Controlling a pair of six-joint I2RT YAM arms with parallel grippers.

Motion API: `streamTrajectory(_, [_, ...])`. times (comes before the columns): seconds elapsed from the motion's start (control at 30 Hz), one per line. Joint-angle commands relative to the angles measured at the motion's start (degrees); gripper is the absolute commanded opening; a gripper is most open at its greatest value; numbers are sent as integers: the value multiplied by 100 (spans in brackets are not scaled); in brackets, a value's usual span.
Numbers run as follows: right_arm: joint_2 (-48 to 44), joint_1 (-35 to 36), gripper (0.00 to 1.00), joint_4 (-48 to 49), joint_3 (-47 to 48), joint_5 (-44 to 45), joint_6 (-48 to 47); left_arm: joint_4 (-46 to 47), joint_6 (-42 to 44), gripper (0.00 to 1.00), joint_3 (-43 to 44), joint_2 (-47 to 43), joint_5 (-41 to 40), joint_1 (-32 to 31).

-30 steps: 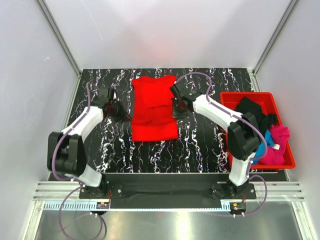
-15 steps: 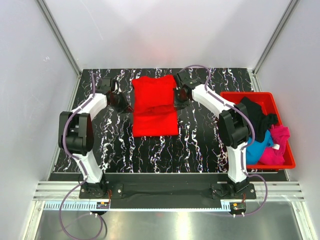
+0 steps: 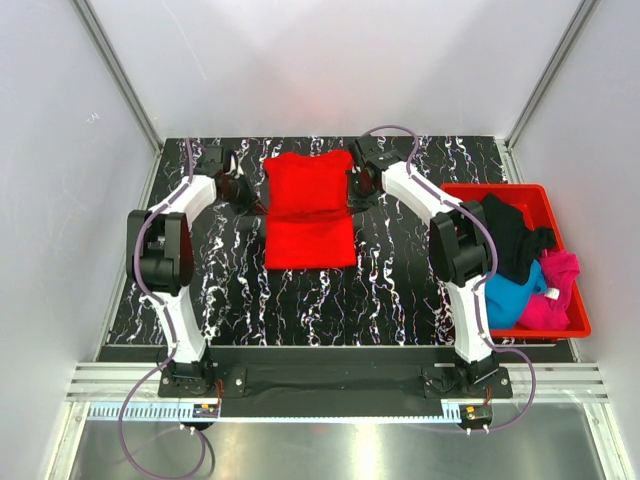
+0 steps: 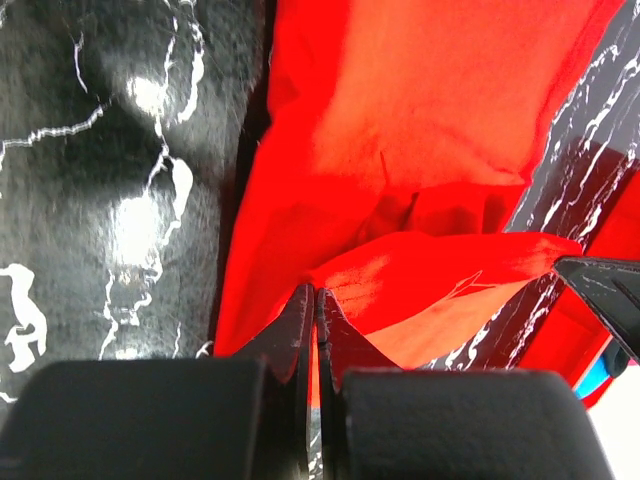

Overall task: Fold and stack the t-shirts
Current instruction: Fold the tshirt

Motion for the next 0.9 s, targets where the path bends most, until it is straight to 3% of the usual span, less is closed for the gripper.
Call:
streamTrajectory(0.0, [114,-94,0,-23,335,-67,-150,-29,152,0,412,165,-10,60])
streamTrajectory(0.4, [527,-200,4,-146,863,-49,-194,-20,126,0,764,614,33,113])
streamTrajectory(0.5, [623,-244,10,-198,1012,3,-229,-125,144,12,921,667,-28,122])
streamTrajectory(0.6, [659,-270,22,-146,1170,74,-229,-143,179,24,1018,667,-81,157])
streamTrajectory(0.63, [563,-270,33,-94,1136,74,-229,-143,214,38,1071,632,-107,174])
streamTrajectory(0.67, [501,-270,39,-67,1109,82,-220,-256,231,44,1185,614,-151,218])
streamTrajectory(0.73, [274,-270,41,12,909,144,-168,-371,397,50,1265,492,-369,245])
streamTrajectory(0.87, [-114,-270,45,135,381,83,-132,-285,521,51,687,-280,-828,192])
